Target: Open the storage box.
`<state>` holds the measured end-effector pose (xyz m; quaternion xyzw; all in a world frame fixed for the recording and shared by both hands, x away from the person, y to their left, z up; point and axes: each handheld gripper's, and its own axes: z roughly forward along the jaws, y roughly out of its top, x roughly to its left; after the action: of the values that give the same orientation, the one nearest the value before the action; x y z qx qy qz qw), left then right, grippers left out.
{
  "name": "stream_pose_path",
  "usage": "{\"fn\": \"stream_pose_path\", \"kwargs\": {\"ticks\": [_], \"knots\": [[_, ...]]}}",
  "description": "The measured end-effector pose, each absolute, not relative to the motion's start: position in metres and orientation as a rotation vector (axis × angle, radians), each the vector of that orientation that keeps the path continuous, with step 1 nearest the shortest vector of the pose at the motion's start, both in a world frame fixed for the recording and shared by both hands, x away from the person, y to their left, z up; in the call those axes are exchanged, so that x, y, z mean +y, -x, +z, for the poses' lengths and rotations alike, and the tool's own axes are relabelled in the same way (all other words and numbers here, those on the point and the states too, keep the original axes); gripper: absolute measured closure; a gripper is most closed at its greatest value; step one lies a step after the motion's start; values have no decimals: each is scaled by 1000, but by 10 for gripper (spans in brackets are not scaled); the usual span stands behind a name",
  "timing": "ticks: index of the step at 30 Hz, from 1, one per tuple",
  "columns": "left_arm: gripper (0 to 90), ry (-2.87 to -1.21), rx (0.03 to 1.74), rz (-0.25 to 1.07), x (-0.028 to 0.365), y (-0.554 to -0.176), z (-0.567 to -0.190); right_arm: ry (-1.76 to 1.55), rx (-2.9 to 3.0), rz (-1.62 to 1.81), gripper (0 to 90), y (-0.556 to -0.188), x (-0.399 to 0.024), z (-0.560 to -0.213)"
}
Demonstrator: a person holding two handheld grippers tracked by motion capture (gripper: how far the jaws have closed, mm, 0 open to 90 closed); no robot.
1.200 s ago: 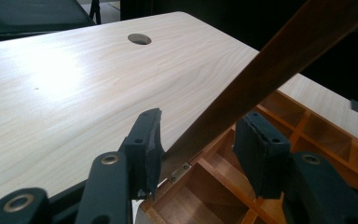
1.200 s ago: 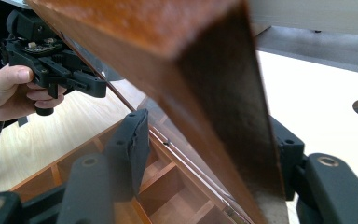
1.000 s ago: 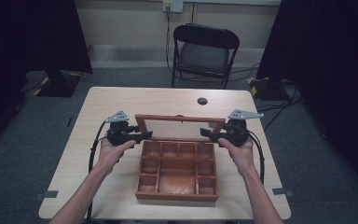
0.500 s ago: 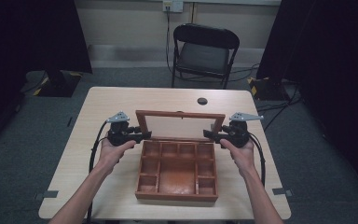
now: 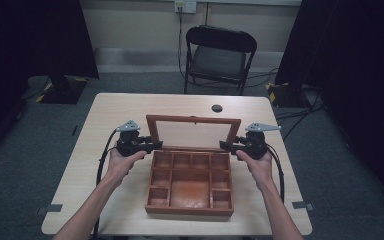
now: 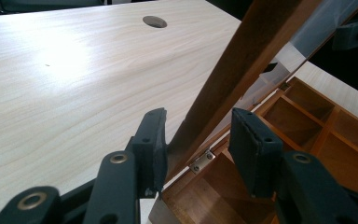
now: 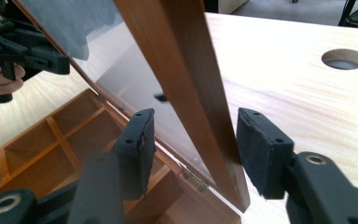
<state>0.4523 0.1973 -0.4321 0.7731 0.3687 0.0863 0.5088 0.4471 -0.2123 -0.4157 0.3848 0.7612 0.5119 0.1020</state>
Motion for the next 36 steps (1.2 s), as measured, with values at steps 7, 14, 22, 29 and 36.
{"fn": "stream_pose_path", "kwargs": {"ticks": [7, 14, 22, 29, 36], "knots": [[569, -1868, 889, 212, 197, -453, -435, -1147, 2266, 1495, 505, -450, -211, -424], [582, -1870, 895, 211, 197, -455, -437, -1154, 2259, 1489, 507, -452, -210, -426], [594, -1879, 889, 211, 198, -455, -438, -1147, 2259, 1481, 507, -454, -209, -428], [602, -1875, 891, 202, 199, -455, -439, -1150, 2248, 1487, 504, -455, -208, -429], [606, -1891, 903, 215, 197, -457, -443, -1167, 2234, 1484, 445, -456, -205, -429]]}}
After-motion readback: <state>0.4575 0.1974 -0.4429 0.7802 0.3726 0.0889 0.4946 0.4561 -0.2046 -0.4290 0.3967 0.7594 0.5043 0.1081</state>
